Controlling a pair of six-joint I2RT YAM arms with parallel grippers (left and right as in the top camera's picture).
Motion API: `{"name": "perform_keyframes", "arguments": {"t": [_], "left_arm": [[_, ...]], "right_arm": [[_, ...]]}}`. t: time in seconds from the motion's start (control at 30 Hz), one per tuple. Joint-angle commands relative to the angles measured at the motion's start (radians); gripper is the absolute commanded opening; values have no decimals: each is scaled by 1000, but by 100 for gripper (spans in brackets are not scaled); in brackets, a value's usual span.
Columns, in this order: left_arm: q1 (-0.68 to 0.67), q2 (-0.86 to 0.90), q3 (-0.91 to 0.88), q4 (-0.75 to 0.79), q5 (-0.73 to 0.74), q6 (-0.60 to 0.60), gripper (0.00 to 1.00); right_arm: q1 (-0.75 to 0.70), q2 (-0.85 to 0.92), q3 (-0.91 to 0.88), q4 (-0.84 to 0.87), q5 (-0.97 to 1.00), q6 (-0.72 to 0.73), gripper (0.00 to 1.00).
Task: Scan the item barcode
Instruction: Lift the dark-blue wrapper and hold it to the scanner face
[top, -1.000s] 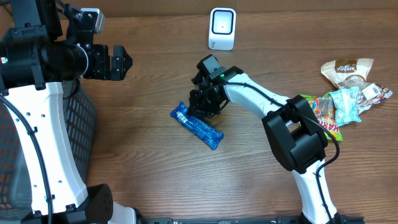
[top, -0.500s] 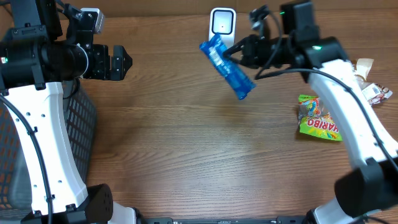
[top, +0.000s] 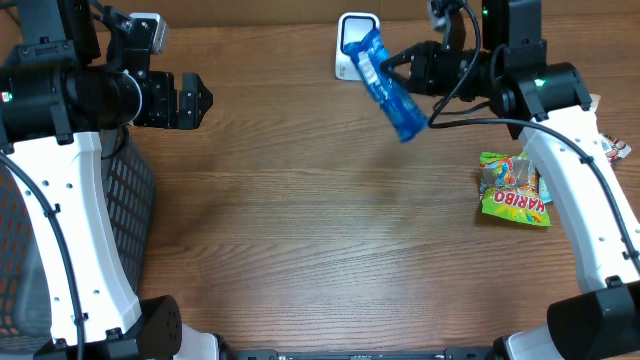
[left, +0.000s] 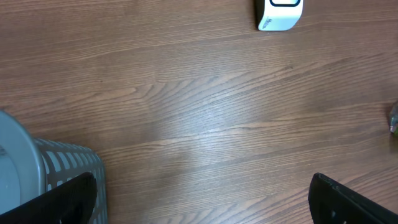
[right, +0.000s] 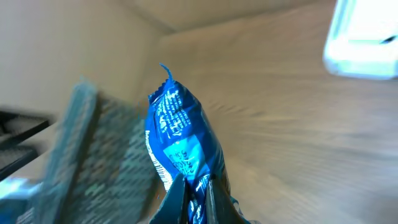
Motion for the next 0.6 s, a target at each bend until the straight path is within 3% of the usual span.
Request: {"name": "perform_keyframes", "arguments": {"t": [0.0,0.03,0.17,0.3,0.37,0.57], "left_arm": [[-2,0,16,1,11,8,100],[-2,0,16,1,11,8,100],[-2,0,16,1,11,8,100],[-2,0,16,1,11,8,100],[-2,0,16,1,11,8,99],[-2,0,16,1,11,8,99]], "right_arm": [[87,-22,6,46,442,0,4],[135,-2,6,87,638,-6,4],[241,84,6,258,1030,-140,4],[316,265,6,595,1337,-492,4],[318,394,6,832,1379,-769,4],[296,602,6,1188,1365,-1233,4]]}}
